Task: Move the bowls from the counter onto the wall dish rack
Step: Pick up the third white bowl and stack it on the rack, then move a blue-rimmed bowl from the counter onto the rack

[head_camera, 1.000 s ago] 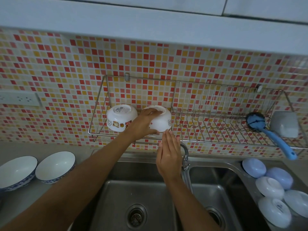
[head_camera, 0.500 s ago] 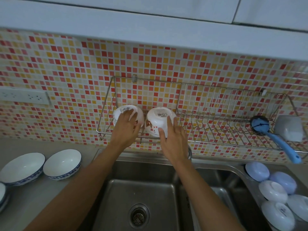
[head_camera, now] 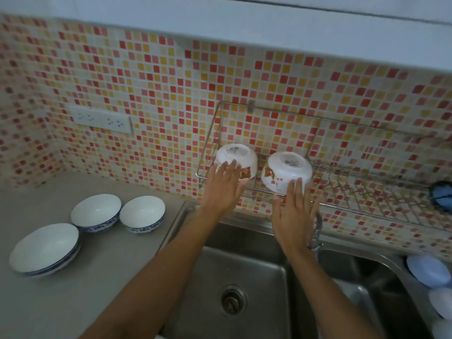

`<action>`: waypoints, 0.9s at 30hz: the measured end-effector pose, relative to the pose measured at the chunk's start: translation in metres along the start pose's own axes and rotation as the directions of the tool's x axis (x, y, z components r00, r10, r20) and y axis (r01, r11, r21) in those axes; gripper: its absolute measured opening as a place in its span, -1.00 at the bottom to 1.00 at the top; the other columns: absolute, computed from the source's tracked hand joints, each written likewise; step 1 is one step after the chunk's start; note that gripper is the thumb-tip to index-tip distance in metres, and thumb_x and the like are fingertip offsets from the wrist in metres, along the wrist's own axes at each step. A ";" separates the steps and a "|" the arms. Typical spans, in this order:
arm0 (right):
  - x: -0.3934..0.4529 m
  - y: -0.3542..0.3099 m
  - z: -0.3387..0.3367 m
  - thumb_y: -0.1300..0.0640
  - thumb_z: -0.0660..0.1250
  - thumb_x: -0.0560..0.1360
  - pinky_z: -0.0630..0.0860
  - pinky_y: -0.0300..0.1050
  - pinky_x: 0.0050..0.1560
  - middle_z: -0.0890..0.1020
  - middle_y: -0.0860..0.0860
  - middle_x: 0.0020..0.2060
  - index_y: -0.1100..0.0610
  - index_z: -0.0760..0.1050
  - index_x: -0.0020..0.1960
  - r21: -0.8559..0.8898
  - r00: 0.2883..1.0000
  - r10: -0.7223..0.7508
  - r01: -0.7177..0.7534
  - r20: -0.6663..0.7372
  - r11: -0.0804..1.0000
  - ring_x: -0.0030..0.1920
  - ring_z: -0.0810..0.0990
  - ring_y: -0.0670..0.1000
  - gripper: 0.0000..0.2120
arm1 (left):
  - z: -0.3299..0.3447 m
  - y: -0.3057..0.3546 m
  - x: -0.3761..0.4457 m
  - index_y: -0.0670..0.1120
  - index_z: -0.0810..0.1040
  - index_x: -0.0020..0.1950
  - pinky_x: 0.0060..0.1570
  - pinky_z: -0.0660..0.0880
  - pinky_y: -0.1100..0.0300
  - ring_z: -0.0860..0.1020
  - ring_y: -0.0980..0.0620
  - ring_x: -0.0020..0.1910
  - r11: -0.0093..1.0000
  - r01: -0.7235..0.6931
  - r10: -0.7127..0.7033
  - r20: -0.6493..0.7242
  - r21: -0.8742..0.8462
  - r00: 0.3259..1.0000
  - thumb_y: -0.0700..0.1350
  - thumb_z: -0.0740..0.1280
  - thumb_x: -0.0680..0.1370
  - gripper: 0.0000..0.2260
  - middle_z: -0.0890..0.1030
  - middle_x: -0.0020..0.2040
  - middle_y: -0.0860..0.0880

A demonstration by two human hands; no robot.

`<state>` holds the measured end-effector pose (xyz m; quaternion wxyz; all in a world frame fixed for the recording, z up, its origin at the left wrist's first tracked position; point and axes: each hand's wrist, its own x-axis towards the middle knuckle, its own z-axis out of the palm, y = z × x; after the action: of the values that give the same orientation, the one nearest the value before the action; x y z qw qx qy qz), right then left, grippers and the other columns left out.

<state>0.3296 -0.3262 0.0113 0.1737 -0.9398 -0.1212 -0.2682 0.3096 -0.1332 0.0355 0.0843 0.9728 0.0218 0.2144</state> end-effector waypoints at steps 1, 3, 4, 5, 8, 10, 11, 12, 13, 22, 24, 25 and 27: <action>-0.011 -0.007 0.005 -0.17 -0.05 0.61 -0.18 0.18 0.51 0.05 0.11 0.56 0.18 0.03 0.56 0.041 1.000 -0.012 0.013 -0.019 0.999 0.56 -0.12 0.15 -0.36 | -0.001 -0.005 -0.011 -0.05 0.01 0.55 0.51 -0.22 -0.06 -0.02 -0.06 0.56 1.000 -0.013 0.013 -0.007 -0.019 1.000 0.26 -0.40 0.53 -0.30 0.08 0.57 -0.06; -0.031 -0.027 0.018 -0.08 0.09 0.62 -0.12 0.16 0.50 -0.08 0.10 0.57 0.18 -0.05 0.57 0.145 1.000 -0.005 0.007 -0.013 0.989 0.55 -0.21 0.15 -0.35 | 0.002 -0.019 -0.037 -0.02 -0.10 0.55 0.51 -0.21 -0.05 -0.12 -0.06 0.56 0.998 -0.033 0.033 -0.010 -0.058 0.999 0.19 -0.30 0.59 -0.43 -0.05 0.58 -0.04; -0.041 -0.040 0.024 -0.05 0.13 0.62 -0.05 0.18 0.50 -0.12 0.09 0.57 0.17 -0.08 0.58 0.197 1.000 -0.002 0.002 0.000 0.980 0.55 -0.21 0.15 -0.33 | 0.005 -0.028 -0.051 0.00 -0.15 0.55 0.52 -0.20 -0.04 -0.16 -0.05 0.56 0.996 -0.034 0.034 -0.004 -0.079 0.999 0.15 -0.22 0.62 -0.48 -0.11 0.58 -0.03; -0.049 -0.054 0.032 -0.06 0.13 0.62 0.03 0.21 0.50 -0.13 0.10 0.57 0.15 -0.08 0.58 0.239 1.000 -0.014 0.010 0.018 0.971 0.55 -0.17 0.16 -0.34 | 0.010 -0.040 -0.065 0.01 -0.16 0.55 0.52 -0.17 -0.04 -0.17 -0.05 0.56 0.995 -0.019 0.020 0.009 -0.099 1.000 0.12 -0.16 0.64 -0.50 -0.12 0.58 -0.03; -0.079 -0.104 0.059 -0.11 0.12 0.60 0.10 0.22 0.47 -0.01 0.16 0.57 0.12 0.04 0.56 0.301 0.978 -0.141 0.089 0.156 0.949 0.55 -0.01 0.20 -0.37 | 0.021 -0.089 -0.115 -0.01 -0.11 0.55 0.52 -0.06 -0.13 -0.16 -0.07 0.55 0.977 0.174 -0.166 0.077 -0.122 0.983 0.22 -0.29 0.58 -0.42 -0.09 0.58 -0.06; -0.099 -0.139 0.078 -0.08 0.21 0.59 0.13 0.18 0.47 0.08 0.17 0.55 0.13 0.13 0.54 0.368 0.937 -0.233 0.127 0.261 0.921 0.54 0.04 0.19 -0.39 | 0.020 -0.134 -0.153 -0.03 -0.09 0.55 0.51 -0.10 -0.14 -0.20 -0.09 0.54 0.932 0.342 -0.329 0.118 -0.119 0.937 0.31 -0.41 0.47 -0.27 -0.11 0.58 -0.09; -0.108 -0.159 0.086 -0.06 0.25 0.57 0.14 0.14 0.47 0.11 0.17 0.55 0.14 0.18 0.52 0.409 0.911 -0.265 0.121 0.317 0.904 0.54 0.06 0.17 -0.40 | 0.017 -0.158 -0.173 -0.03 -0.08 0.55 0.52 -0.12 -0.13 -0.19 -0.11 0.54 0.903 0.413 -0.400 0.119 -0.119 0.909 0.32 -0.41 0.46 -0.25 -0.11 0.58 -0.10; -0.116 -0.180 0.093 -0.04 0.27 0.56 0.15 0.09 0.47 0.15 0.16 0.54 0.14 0.20 0.51 0.448 0.880 -0.282 0.090 0.382 0.889 0.54 0.09 0.15 -0.40 | 0.011 -0.183 -0.193 -0.03 -0.06 0.55 0.52 -0.12 -0.11 -0.17 -0.12 0.55 0.873 0.475 -0.463 0.114 -0.115 0.879 0.32 -0.36 0.49 -0.27 -0.10 0.58 -0.11; -0.124 -0.201 0.100 -0.02 0.29 0.56 0.17 0.04 0.45 0.20 0.15 0.53 0.14 0.22 0.51 0.483 0.845 -0.286 0.038 0.452 0.875 0.52 0.14 0.14 -0.41 | 0.005 -0.208 -0.212 -0.04 -0.04 0.55 0.51 -0.12 -0.10 -0.13 -0.13 0.55 0.839 0.533 -0.523 0.109 -0.105 0.845 0.31 -0.28 0.52 -0.31 -0.09 0.58 -0.13; -0.158 -0.389 0.149 -0.10 0.26 0.54 0.48 -0.07 0.05 0.61 0.12 0.05 0.09 0.31 0.39 0.463 0.537 -0.271 -0.261 0.799 0.847 0.11 0.57 0.18 -0.51 | -0.040 -0.384 -0.293 -0.20 0.10 0.52 0.47 0.04 -0.03 0.06 -0.21 0.52 0.469 0.859 -0.863 0.100 -0.206 0.496 0.00 0.17 0.61 -0.45 0.08 0.54 -0.28; -0.163 -0.414 0.165 -0.16 0.25 0.53 0.45 -0.02 0.15 0.53 0.19 0.26 0.13 0.31 0.39 0.414 0.496 -0.238 -0.283 0.835 0.865 0.24 0.51 0.22 -0.46 | -0.037 -0.404 -0.298 -0.22 0.06 0.52 0.46 0.04 -0.02 0.05 -0.21 0.53 0.399 0.881 -0.880 0.164 -0.254 0.446 -0.01 0.18 0.61 -0.43 0.07 0.54 -0.28; -0.165 -0.424 0.173 -0.18 0.25 0.53 0.44 0.00 0.16 0.51 0.20 0.29 0.15 0.31 0.37 0.390 0.483 -0.219 -0.289 0.848 0.874 0.26 0.49 0.23 -0.44 | -0.034 -0.413 -0.300 -0.23 0.05 0.52 0.46 0.05 -0.02 0.06 -0.22 0.52 0.368 0.890 -0.885 0.192 -0.271 0.424 -0.02 0.18 0.61 -0.42 0.08 0.54 -0.28; -0.167 -0.439 0.185 -0.20 0.25 0.52 0.43 0.01 0.13 0.51 0.21 0.27 0.18 0.32 0.34 0.353 0.464 -0.183 -0.311 0.867 0.883 0.25 0.49 0.25 -0.43 | -0.031 -0.424 -0.301 -0.24 0.05 0.52 0.44 0.11 -0.01 0.14 -0.22 0.50 0.311 0.899 -0.888 0.242 -0.308 0.390 -0.04 0.19 0.61 -0.42 0.14 0.51 -0.29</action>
<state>0.1358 0.1231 -0.1125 0.3153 -0.8737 -0.2166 0.3005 0.0212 0.2661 -0.1344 0.3809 0.7617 0.5107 0.1182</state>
